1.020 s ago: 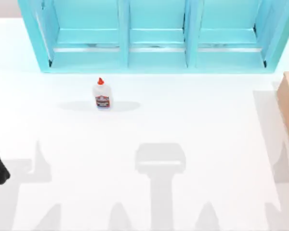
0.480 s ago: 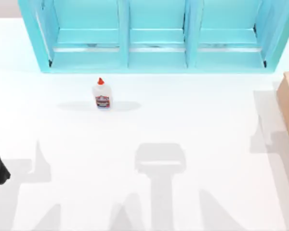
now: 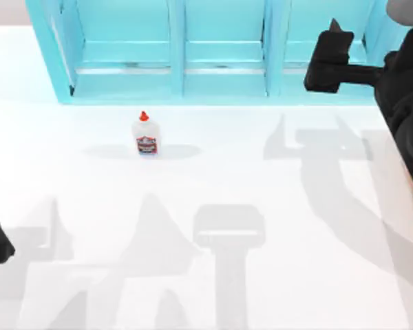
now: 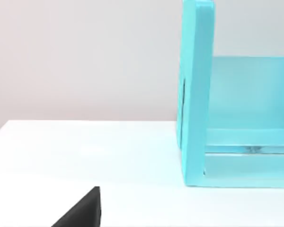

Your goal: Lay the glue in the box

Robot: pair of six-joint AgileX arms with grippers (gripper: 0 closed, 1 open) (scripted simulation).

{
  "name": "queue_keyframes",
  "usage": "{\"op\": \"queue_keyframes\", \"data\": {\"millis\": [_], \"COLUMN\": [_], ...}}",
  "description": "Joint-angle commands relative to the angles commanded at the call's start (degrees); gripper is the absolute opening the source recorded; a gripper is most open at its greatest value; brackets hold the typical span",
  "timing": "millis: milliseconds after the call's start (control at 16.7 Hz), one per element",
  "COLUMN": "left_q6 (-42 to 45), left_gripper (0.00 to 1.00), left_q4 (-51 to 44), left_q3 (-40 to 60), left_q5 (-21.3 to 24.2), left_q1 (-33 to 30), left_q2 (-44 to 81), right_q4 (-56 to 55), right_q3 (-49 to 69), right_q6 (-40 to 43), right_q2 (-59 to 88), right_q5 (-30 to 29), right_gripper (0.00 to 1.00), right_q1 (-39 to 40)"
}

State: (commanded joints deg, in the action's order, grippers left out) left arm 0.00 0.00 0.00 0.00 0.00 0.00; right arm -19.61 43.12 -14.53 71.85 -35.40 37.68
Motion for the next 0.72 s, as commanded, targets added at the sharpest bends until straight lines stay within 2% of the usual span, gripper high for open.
{"op": "queue_keyframes", "data": {"millis": [420, 720], "left_q6": [0.00, 0.00], "left_gripper": [1.00, 1.00], "left_q4": [0.00, 0.00], "left_q3": [0.00, 0.00], "left_q5": [0.00, 0.00], "left_q1": [0.00, 0.00], "left_q2": [0.00, 0.00], "right_q4": [-7.47, -11.25], "right_q3": [23.62, 36.52], "right_q6": [-5.47, -7.80], "right_q2": [42.42, 64.25], "right_q5": [-17.13, -25.04], "right_gripper": [1.00, 1.00], "right_q1": [15.84, 23.03]}}
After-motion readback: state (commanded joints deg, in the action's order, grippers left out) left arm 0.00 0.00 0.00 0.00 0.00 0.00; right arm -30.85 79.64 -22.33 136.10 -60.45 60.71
